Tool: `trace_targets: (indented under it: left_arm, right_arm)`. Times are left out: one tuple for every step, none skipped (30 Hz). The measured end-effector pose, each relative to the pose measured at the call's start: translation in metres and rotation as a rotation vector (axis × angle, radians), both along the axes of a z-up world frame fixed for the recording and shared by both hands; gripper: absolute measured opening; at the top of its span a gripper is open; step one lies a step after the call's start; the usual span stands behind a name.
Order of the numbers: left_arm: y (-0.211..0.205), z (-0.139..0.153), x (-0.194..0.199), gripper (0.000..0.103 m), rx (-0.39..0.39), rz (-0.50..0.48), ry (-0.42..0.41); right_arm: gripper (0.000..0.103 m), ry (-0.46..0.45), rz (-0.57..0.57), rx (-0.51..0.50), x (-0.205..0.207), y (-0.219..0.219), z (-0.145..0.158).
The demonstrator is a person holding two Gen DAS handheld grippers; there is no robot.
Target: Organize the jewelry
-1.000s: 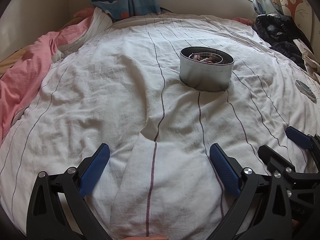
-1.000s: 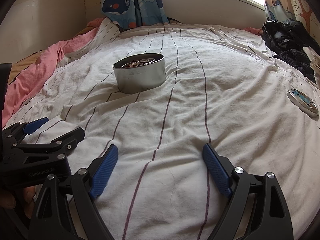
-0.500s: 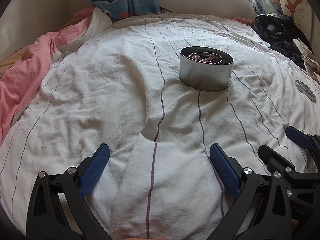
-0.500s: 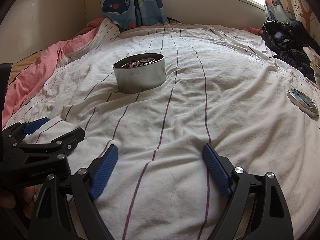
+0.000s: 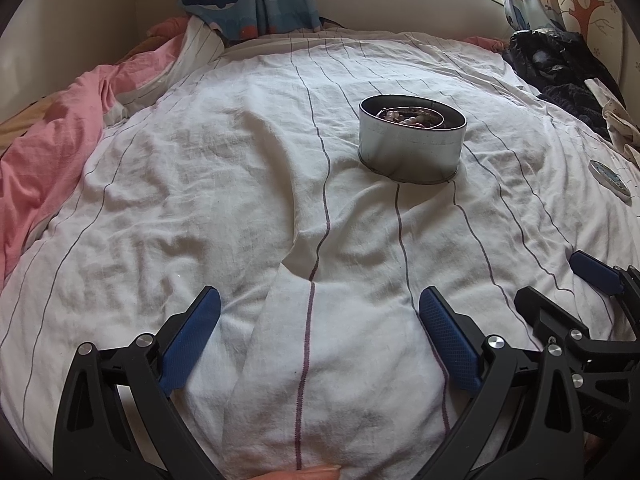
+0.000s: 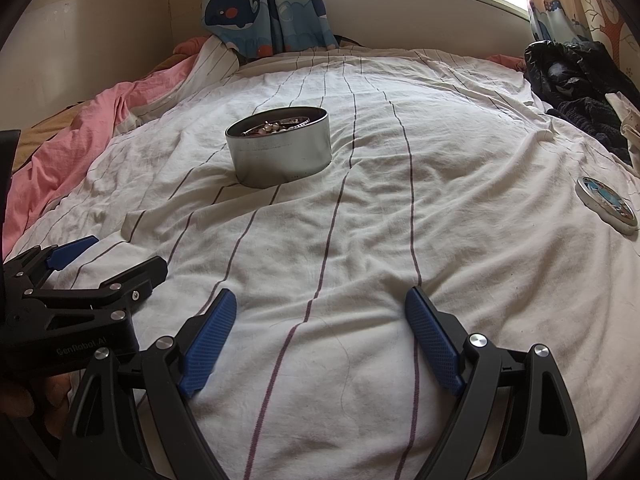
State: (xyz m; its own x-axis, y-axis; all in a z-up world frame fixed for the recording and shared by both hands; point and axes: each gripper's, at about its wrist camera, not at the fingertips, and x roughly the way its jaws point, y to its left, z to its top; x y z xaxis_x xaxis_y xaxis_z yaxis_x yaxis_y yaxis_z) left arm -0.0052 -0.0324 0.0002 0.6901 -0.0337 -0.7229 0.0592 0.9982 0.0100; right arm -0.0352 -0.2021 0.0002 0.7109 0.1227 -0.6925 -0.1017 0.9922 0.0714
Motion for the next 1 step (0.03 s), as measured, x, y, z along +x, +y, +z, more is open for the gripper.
trace_targets:
  left_arm:
    - [0.0012,-0.0001,-0.0007,0.096,-0.001,0.0,0.0]
  right_arm:
    - [0.083,0.0,0.0,0.001,-0.0001,-0.0002,0.0001]
